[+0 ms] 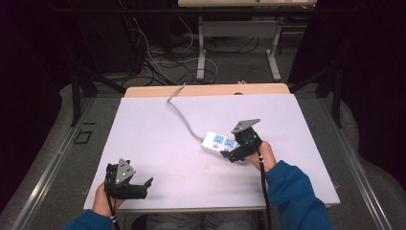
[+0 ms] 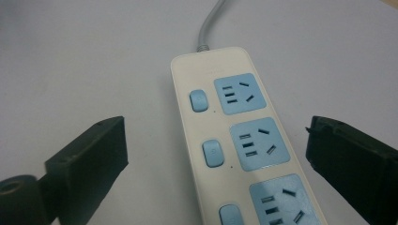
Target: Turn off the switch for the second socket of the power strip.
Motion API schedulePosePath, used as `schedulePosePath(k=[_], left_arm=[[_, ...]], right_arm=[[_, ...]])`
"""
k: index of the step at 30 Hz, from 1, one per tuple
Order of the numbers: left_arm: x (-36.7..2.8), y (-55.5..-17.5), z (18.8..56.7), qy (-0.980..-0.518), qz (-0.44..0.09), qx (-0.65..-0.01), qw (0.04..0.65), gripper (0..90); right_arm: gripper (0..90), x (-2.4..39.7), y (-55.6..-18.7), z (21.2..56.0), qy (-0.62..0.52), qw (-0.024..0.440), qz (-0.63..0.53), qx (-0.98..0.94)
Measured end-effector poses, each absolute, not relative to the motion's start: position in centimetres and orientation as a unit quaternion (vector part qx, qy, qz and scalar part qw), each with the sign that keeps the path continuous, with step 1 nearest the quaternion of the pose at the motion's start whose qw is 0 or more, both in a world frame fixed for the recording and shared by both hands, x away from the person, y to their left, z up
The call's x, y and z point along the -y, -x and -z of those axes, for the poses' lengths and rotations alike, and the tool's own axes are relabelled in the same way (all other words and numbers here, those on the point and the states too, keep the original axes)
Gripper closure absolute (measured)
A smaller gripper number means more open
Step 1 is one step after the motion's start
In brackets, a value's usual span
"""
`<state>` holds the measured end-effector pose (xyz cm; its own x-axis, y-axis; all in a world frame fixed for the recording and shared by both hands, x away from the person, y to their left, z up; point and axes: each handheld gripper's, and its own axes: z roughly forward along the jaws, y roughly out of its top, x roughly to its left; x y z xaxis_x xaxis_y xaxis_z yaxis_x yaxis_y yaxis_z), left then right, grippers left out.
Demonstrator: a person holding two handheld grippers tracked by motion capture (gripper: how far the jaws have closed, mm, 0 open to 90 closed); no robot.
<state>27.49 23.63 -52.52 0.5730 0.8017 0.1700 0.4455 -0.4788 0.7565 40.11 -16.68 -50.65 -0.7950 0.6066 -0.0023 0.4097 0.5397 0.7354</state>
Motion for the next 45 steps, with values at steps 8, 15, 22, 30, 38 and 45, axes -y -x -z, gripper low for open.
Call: schedulePosePath(k=[8,15,22,30,38,45], left_arm=[[-23.7,-27.5,52.5,-0.819,-0.266,-0.378,0.338,1.4],[-23.6,-27.5,52.5,-0.819,-0.265,-0.380,0.339,1.4],[-23.7,-27.6,52.5,-0.819,-0.269,-0.378,0.338,1.4],[-23.6,-27.6,52.5,-0.817,-0.268,-0.380,0.341,1.4],[-23.6,-27.6,52.5,-0.818,-0.267,-0.379,0.340,1.4],[-23.6,-27.6,52.5,-0.818,-0.267,-0.378,0.341,1.4]], right_arm=[[0.0,17.0,-39.8,50.6,-0.293,0.125,-0.378,-0.870],[0.0,17.7,-39.1,50.3,-0.296,0.131,-0.373,-0.869],[0.0,18.6,-38.3,50.0,-0.303,0.142,-0.384,-0.860],[0.0,20.2,-37.2,49.9,-0.313,0.142,-0.385,-0.856],[0.0,21.4,-36.1,49.8,-0.324,0.146,-0.385,-0.852],[0.0,22.3,-35.3,49.9,-0.328,0.146,-0.380,-0.853]])
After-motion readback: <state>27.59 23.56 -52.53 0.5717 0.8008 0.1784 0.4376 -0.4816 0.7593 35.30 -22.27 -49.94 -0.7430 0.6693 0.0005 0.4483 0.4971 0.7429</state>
